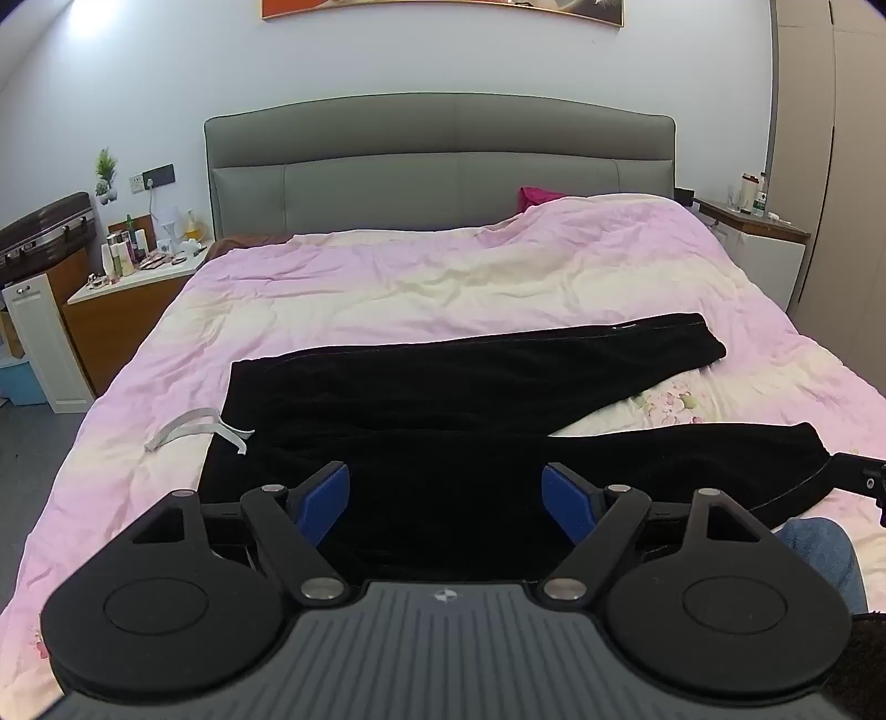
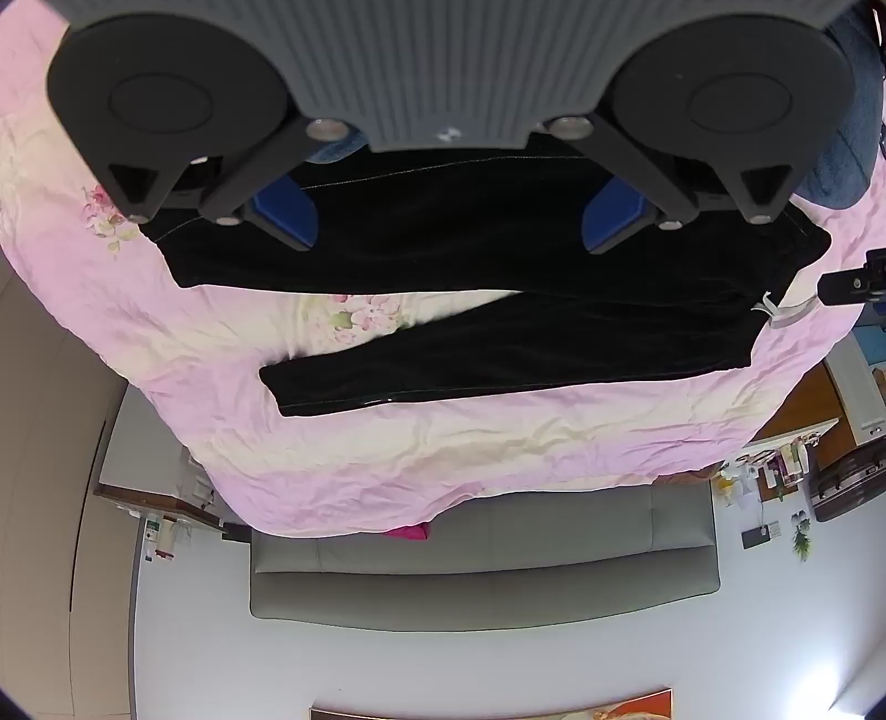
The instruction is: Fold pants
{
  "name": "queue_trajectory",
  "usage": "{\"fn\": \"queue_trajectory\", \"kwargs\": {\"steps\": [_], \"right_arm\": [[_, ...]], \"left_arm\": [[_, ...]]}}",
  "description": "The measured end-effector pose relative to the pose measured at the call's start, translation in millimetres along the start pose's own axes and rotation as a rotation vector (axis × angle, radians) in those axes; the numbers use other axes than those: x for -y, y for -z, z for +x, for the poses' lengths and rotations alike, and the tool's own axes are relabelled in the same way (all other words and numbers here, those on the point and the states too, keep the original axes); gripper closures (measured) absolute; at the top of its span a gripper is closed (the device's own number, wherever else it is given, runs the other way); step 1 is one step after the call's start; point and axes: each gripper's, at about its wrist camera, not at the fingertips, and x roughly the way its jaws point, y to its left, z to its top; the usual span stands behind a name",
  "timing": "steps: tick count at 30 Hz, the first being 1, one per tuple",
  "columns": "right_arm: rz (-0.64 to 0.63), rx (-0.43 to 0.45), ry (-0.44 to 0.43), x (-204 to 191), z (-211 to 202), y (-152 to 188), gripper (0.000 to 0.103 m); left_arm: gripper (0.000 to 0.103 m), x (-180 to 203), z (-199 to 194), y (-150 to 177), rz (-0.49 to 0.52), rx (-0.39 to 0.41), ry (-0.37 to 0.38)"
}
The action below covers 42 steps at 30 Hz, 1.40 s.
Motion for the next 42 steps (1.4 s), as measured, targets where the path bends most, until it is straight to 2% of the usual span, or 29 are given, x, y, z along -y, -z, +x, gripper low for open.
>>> {"fn": "queue_trajectory", "kwargs": {"steps": [8,14,42], "right_arm": [[0.000,-0.002,-0.004,-1,2,1,0.005],[-0.001,-0.002,-0.006,-2,3,-7,0.005],[-0.003,0.021,-0.014,-1,-8,-5,0.005]], "left_arm": [[0.014,-3,-10,6,-0.014,0.018,0.021],[0.015,-3,-3,1,-0.020,0.000,0.018],[0.015,-7,-6,2,-0.028,-0.001,0.022]]}}
